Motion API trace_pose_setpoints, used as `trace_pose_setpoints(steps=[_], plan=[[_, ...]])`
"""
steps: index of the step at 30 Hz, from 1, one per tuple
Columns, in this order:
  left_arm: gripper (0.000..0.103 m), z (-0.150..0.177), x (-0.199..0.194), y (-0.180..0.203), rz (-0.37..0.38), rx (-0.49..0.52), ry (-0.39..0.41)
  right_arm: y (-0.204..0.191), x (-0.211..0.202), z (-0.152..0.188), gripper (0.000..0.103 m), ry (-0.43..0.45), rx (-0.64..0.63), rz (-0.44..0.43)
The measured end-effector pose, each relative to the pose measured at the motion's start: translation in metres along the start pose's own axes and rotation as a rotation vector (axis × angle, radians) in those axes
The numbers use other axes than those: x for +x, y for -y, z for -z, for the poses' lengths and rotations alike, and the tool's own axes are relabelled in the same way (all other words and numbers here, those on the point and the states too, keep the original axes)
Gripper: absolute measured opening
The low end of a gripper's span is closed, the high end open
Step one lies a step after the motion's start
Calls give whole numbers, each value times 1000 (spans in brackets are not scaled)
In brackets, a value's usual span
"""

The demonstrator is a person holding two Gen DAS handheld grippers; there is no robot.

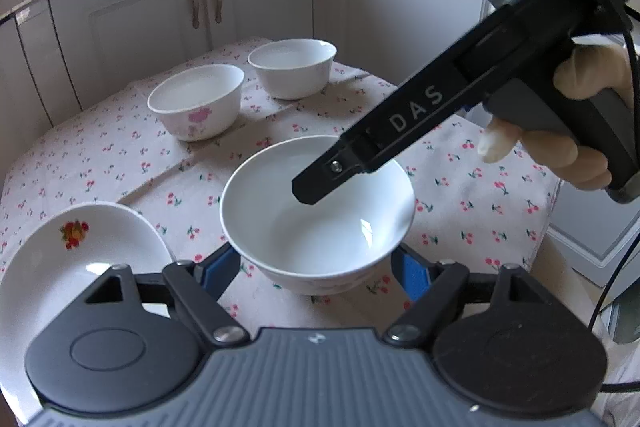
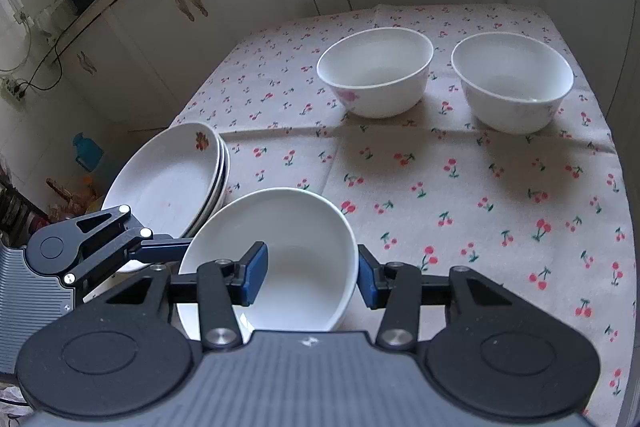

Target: Organize plates and bowls

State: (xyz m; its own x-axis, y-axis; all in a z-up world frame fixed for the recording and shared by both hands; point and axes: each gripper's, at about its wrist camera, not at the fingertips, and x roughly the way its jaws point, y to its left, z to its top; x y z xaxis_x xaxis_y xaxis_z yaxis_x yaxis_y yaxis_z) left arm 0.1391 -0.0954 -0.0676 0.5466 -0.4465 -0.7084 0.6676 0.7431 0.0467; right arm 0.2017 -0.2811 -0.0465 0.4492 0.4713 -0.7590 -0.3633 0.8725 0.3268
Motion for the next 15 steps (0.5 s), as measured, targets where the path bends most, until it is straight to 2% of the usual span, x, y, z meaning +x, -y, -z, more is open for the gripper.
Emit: trace_pose_setpoints(steps=[15], plan=[[82,11,-2,2,17,-11,-12,-7,1,11,52,-29,3,8]])
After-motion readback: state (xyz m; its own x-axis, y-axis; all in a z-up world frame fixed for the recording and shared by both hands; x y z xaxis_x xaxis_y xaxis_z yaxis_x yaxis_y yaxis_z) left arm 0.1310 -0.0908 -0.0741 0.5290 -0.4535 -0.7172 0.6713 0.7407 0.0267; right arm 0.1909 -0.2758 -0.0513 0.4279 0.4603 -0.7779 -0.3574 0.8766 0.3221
